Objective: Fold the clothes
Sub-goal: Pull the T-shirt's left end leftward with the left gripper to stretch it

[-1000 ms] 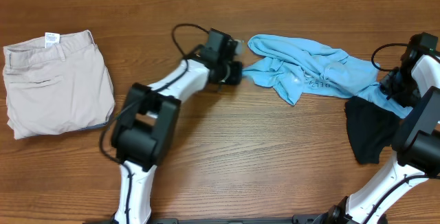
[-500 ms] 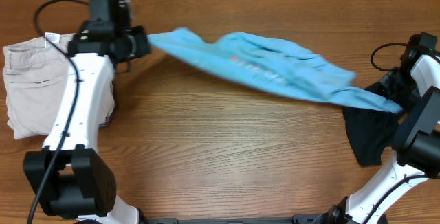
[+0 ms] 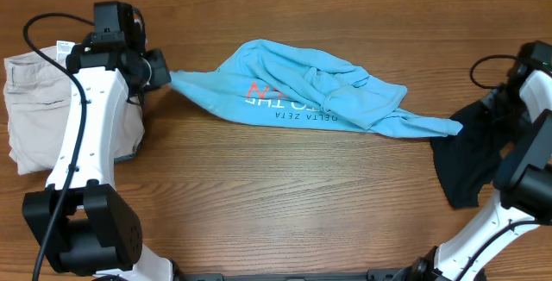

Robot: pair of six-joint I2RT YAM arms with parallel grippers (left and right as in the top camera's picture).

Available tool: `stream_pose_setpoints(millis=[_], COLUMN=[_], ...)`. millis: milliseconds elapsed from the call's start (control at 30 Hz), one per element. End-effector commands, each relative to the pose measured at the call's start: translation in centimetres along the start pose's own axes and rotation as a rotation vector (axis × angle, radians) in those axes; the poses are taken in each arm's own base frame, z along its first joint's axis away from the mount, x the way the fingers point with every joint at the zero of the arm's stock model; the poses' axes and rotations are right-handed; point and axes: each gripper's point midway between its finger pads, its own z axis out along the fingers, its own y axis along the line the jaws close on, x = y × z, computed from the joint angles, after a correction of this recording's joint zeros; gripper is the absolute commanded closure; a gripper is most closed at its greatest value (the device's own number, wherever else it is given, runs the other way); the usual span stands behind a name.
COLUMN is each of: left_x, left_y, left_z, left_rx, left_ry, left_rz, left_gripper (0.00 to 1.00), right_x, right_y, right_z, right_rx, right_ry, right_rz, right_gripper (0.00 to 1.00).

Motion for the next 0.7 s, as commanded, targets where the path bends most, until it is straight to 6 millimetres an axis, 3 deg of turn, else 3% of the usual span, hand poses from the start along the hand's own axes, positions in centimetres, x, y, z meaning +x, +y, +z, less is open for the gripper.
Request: stream_pose_setpoints(millis=[0, 167, 267, 367, 433, 500, 533, 633, 667], left_x=[0.2, 1.4, 1.7, 1.7, 1.7, 1.7, 1.7, 1.7, 1.7], left_y=[1.5, 2.2, 2.3, 2.3, 2.3, 2.2, 2.2, 2.2, 2.2], left_z=[-0.6, -0.7, -0.7, -0.7, -0.7, -0.7, -0.7, -0.7, -0.7], left_rx=[-0.085, -0.12, -0.124, -0.123, -0.123, -0.123, -0.123, -0.123, -0.123], left_ry=[0.005, 0.049, 0.062, 0.061, 0.063, 0.063, 0.062, 0.062, 0.062], left_rz=[0.019, 0.01, 0.005, 0.001, 0.002, 0.002, 0.002, 0.002, 0.002], left_gripper=[0.96, 0.96, 0.96, 0.96, 0.96, 0.96, 0.96, 0.96, 0.96], right_x=[-2.4, -3.6, -3.4, -4.1, -5.2, -6.4, -7.0, -6.2, -5.5], right_y=[-3.6, -6.0, -4.1, -2.4, -1.0, 1.0, 2.7, 5.8, 6.4], right_z=[-0.3, 0.3, 0.1, -1.4, -3.6, -7.1, -10.4, -16.1, -17.1], right_rx=[0.031, 0.031, -0.083, -0.171, -0.24, -0.335, -0.415, -0.542, -0.555], right_ry=[-0.053, -0.065, -0.035, -0.042, -0.073, -0.125, -0.171, -0.224, -0.223], right_rz=[0.085, 0.144, 0.081, 0.07, 0.038, -0.011, -0.07, -0.213, -0.246], right_gripper=[0.55, 0.55, 0.55, 0.47, 0.44, 0.43, 0.43, 0.43, 0.43])
